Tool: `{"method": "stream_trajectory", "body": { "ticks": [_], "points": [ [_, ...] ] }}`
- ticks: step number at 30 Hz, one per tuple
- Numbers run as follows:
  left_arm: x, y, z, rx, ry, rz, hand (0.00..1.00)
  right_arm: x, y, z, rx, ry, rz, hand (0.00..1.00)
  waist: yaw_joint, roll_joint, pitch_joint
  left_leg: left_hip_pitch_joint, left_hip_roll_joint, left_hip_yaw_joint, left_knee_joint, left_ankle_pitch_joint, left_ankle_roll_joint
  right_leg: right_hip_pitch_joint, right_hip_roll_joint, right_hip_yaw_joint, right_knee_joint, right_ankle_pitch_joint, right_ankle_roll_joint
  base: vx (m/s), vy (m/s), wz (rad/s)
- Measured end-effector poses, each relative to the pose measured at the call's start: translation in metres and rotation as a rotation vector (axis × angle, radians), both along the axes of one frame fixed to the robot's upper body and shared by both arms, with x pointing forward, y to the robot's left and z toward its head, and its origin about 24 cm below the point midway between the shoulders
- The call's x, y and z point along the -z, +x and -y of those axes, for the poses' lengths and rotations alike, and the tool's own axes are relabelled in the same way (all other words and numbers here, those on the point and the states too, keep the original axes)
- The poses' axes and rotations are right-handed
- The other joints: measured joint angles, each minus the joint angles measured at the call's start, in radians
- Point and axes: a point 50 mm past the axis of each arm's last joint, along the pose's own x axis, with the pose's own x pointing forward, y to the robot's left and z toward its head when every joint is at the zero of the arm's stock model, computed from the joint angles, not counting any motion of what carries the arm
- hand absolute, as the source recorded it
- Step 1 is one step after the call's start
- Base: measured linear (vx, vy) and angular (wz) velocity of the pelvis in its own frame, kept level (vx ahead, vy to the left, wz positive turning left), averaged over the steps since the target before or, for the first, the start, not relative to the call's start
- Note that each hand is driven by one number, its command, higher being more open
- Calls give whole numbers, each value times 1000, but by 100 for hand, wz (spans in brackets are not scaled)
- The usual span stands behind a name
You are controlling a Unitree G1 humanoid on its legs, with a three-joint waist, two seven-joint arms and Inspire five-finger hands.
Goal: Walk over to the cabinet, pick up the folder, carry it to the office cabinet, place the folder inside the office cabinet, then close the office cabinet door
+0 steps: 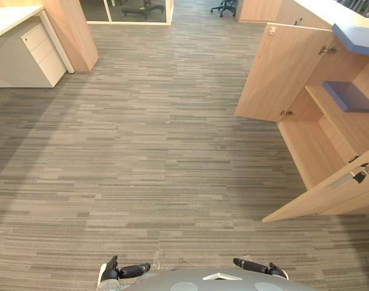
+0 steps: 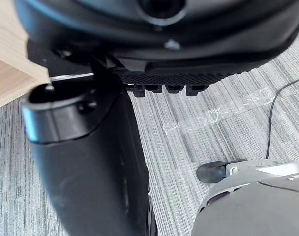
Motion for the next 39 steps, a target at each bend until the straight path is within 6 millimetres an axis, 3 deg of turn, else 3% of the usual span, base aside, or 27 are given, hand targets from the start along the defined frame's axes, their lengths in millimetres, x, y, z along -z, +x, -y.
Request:
{"method": "stream_trajectory", "body": {
  "ticks": [2,3,5,6,7,11,13,14,15,16,18,19,20,22,23,24,25,26,27,29,31,33,34,35,36,37,39],
  "points": [
    [1,-7,5,-108,-27,18,100,-1,0,6,-2,-15,0,100,20,25,14,-57,48,27,157,-97,-116,-2,30,-34,57,-30,-29,21,-50,-30],
    [0,-6,3,-141,-30,24,100,-1,0,5,0,-11,-2,100,21,28,17,-84,57,32,230,-102,-128,-4,25,-35,63,-42,-27,29,3,3],
    [-2,6,0,-218,-40,82,100,0,-4,6,7,-12,-26,100,27,17,45,-236,75,33,523,-15,-101,7,22,-43,75,-62,-36,-2,77,19],
    [-4,11,-1,-219,-35,100,100,1,-5,5,7,-6,-42,100,39,12,62,-307,87,42,651,-22,-65,22,8,-44,76,-68,-37,95,66,-2],
    [-4,13,0,-223,-34,110,100,0,-3,6,7,-11,-41,100,40,2,70,-352,109,39,680,-45,-70,37,-4,-44,75,-74,-31,120,81,-2],
    [-7,21,0,-177,-16,134,100,-1,4,9,6,-24,-27,100,28,12,77,-383,118,-8,343,-15,-86,62,-82,-43,76,-112,31,229,193,-1],
    [-7,23,0,-140,-11,133,100,-2,5,10,10,-25,-25,100,26,16,74,-378,113,-58,56,86,-88,82,-141,-43,77,-152,97,350,339,-4],
    [-7,23,0,-134,-11,131,100,-2,4,10,13,-25,-27,100,27,15,73,-377,114,-38,42,150,-98,90,-158,-44,79,-164,115,396,391,-10],
    [-7,20,-1,-125,-10,119,100,-1,2,9,17,-21,-33,100,34,4,66,-369,89,16,57,241,-62,100,-209,-42,100,-183,135,536,420,-24],
    [-7,21,-5,-116,-6,109,100,0,7,4,31,10,-24,100,32,-23,61,-371,54,52,89,203,-33,86,-254,-34,146,-174,119,547,406,-29],
    [-7,20,-8,-102,-5,95,100,-1,15,1,60,29,3,100,31,-35,59,-330,19,86,93,171,2,45,-318,6,249,-125,115,472,343,-41],
    [-6,13,-9,-110,-9,80,100,0,13,0,80,39,0,100,35,-54,55,-229,-40,130,51,151,46,14,-392,49,422,-94,94,475,370,-50],
    [-5,10,-8,-110,-14,74,100,0,10,2,94,42,-2,100,34,-54,54,-180,-64,142,35,138,65,-15,-424,58,515,-69,65,473,350,-43],
    [-4,6,-6,-83,-19,62,100,-1,5,10,137,36,9,100,19,-45,44,-60,-139,155,8,84,118,-137,-542,63,891,75,-87,438,309,-5],
    [-4,7,-4,-81,-27,67,100,-3,8,14,153,26,38,100,4,-41,46,-1,-164,143,5,58,136,-208,-574,38,1078,68,-141,499,347,16],
    [-4,8,-3,-82,-32,69,100,-5,11,16,148,18,53,100,-1,-36,49,26,-167,134,4,49,142,-232,-568,23,1130,43,-147,463,294,13],
    [-3,10,1,-82,-45,71,100,-6,14,20,146,6,64,100,-2,-9,54,84,-164,114,-6,37,142,-262,-524,-5,1183,-39,-131,352,165,7],
    [-2,10,5,-83,-62,66,100,-7,15,23,150,-1,71,100,-2,2,70,139,-149,88,-26,32,143,-285,-450,-39,1173,-138,-73,316,139,9],
    [-1,9,7,-83,-69,60,100,-8,17,22,150,-1,81,100,-4,12,75,160,-139,81,-37,31,143,-294,-409,-60,1138,-172,-39,207,78,24],
    [0,5,8,-80,-75,45,100,-9,24,18,143,-2,103,100,-24,24,93,226,-117,50,-98,26,145,-324,-314,-172,923,-204,-7,181,46,40],
    [-1,9,4,-48,-56,44,100,-10,32,10,124,12,126,100,-21,12,90,228,-112,37,-131,3,130,-371,-262,-259,675,-166,22,222,-5,25],
    [0,4,1,-55,-43,30,100,-10,36,5,121,23,142,100,-12,-12,98,248,-102,32,-147,-8,112,-397,-210,-345,431,-71,-8,321,-79,5],
    [0,3,0,-52,-36,23,100,-10,35,4,127,26,140,100,-5,-9,102,259,-90,25,-152,-25,85,-390,-197,-386,380,-5,-31,336,-95,7],
    [0,3,0,-52,-36,22,100,-10,35,4,127,26,139,100,-4,-8,103,260,-88,24,-152,-27,82,-387,-196,-389,378,3,-33,482,-139,15],
    [0,5,3,-56,-43,27,100,-10,34,6,128,23,133,100,1,-2,101,278,-52,13,-151,-49,43,-353,-167,-435,339,45,-75,437,-124,9],
    [0,4,4,-65,-46,26,100,-10,34,5,129,24,131,100,3,4,96,282,-22,7,-144,-57,29,-333,-132,-453,313,50,-118,530,-151,10],
    [1,1,6,-76,-53,19,100,-9,33,5,132,24,125,100,3,16,88,281,23,-3,-107,-66,10,-295,-85,-472,290,27,-150,476,-138,3]
  ]
}}
